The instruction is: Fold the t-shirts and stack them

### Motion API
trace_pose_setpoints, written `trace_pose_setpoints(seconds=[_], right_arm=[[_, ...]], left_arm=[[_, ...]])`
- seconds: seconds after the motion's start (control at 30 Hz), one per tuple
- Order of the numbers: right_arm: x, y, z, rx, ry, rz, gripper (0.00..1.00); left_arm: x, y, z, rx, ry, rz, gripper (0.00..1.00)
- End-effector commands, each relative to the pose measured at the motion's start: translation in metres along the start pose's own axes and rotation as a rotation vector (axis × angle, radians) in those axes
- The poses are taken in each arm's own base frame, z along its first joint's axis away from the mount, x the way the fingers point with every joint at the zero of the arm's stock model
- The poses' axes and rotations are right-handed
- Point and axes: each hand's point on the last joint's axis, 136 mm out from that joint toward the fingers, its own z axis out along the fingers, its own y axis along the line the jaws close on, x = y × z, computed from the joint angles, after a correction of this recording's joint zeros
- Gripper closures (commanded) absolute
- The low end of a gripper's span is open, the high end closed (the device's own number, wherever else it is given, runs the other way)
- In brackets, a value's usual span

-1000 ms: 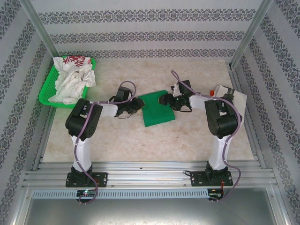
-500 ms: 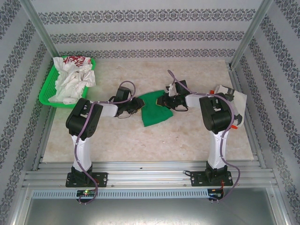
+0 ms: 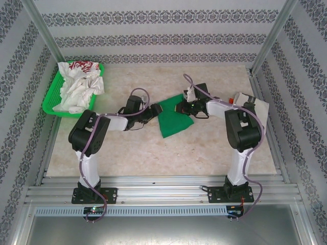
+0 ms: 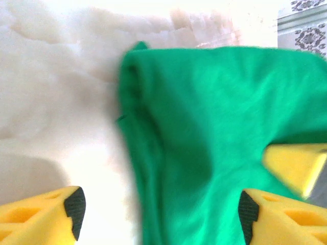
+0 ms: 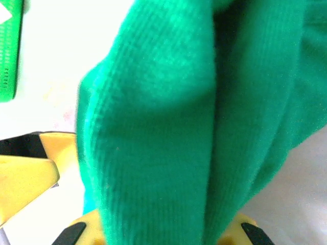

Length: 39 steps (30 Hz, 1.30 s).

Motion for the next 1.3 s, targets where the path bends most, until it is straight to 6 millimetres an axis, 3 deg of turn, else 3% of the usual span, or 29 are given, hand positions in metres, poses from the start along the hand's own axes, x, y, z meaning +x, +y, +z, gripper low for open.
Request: trace_pose_setpoints(seconds=[0.0, 0.2, 0.37, 0.57, 0.83, 1.03, 1.17, 1.27], right_arm=[[-0.009, -0.024, -0.035, 0.115, -0.052, -0.047, 1.0], [-0.019, -0.057, -0.084, 0.284, -0.085, -0.091, 1.0], [-0.026, -0.075, -0.118, 0.348, -0.097, -0.092, 1.0], [-0.037, -0.086, -0.155, 0.405, -0.142, -0.069, 1.0], [-0.062, -0.09, -0.215, 0.469, -0.239, -0.054, 1.0], [-0.074, -0.105, -0.26, 0.542, -0.303, -0.053, 1.0], [-0.08, -0.118, -0.28, 0.537, -0.34, -0.032, 1.0], [-0.08, -0.129, -0.285, 0.51, -0.347, -0.01, 1.0]], left_arm=[[-0.007, 0.001, -0.013, -0.03, -0.07, 0.1, 0.18], [-0.004, -0.017, -0.017, 0.038, -0.101, 0.2, 0.12], [0.005, -0.046, -0.021, 0.081, -0.108, 0.424, 0.11], [0.021, -0.075, -0.032, 0.108, -0.091, 0.688, 0.11], [0.033, -0.085, -0.037, 0.166, -0.073, 0.773, 0.11], [0.063, -0.108, -0.041, 0.237, -0.033, 0.969, 0.11], [0.078, -0.122, -0.04, 0.277, -0.005, 1.042, 0.1], [0.086, -0.129, -0.037, 0.3, 0.009, 1.061, 0.1]])
